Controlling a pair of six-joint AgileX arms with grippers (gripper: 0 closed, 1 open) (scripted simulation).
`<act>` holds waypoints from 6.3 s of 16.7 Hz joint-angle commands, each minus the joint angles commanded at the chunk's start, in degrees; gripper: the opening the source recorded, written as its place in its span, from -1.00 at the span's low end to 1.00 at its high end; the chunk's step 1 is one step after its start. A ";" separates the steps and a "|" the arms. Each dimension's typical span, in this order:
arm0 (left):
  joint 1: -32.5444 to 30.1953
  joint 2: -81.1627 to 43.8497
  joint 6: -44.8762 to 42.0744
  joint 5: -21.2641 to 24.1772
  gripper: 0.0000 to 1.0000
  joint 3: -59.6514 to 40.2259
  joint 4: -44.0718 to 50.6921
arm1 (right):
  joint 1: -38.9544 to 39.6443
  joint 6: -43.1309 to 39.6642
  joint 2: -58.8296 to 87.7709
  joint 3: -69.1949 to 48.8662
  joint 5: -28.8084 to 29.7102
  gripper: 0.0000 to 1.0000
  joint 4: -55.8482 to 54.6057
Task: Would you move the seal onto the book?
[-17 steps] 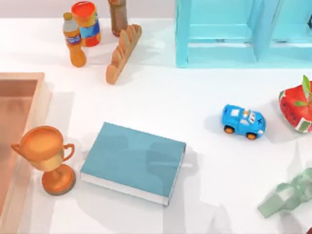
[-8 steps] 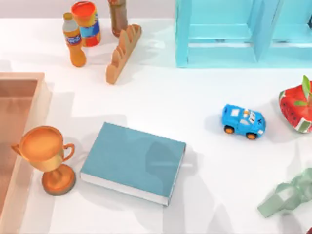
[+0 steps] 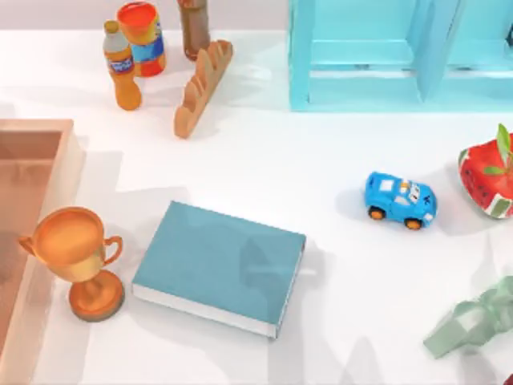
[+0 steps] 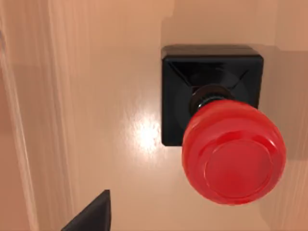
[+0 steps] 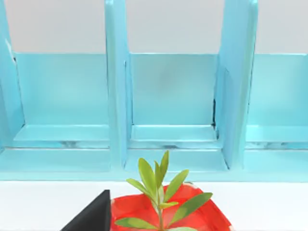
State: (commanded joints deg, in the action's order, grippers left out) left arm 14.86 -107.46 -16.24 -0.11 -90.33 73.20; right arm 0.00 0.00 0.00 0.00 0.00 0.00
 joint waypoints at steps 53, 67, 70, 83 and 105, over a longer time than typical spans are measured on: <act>-24.64 1.74 24.56 0.01 -1.00 -13.68 15.28 | 0.00 0.00 0.00 0.00 0.00 1.00 0.00; -46.53 -6.61 31.35 -2.94 -1.00 -15.05 3.31 | 0.00 0.00 0.00 0.00 0.00 1.00 0.00; -49.38 -5.85 37.93 -2.69 -1.00 -11.61 1.39 | 0.00 0.00 0.00 0.00 0.00 1.00 0.00; -52.87 -4.93 52.78 0.23 -1.00 -3.16 -2.31 | 0.00 0.00 0.00 0.00 0.00 1.00 0.00; -53.08 -4.81 52.89 0.28 1.00 -3.76 -1.66 | 0.00 0.00 0.00 0.00 0.00 1.00 0.00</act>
State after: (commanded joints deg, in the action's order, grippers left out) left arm -38.22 -112.27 36.65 0.17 -94.08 71.54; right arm 0.00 0.00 0.00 0.00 0.00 0.00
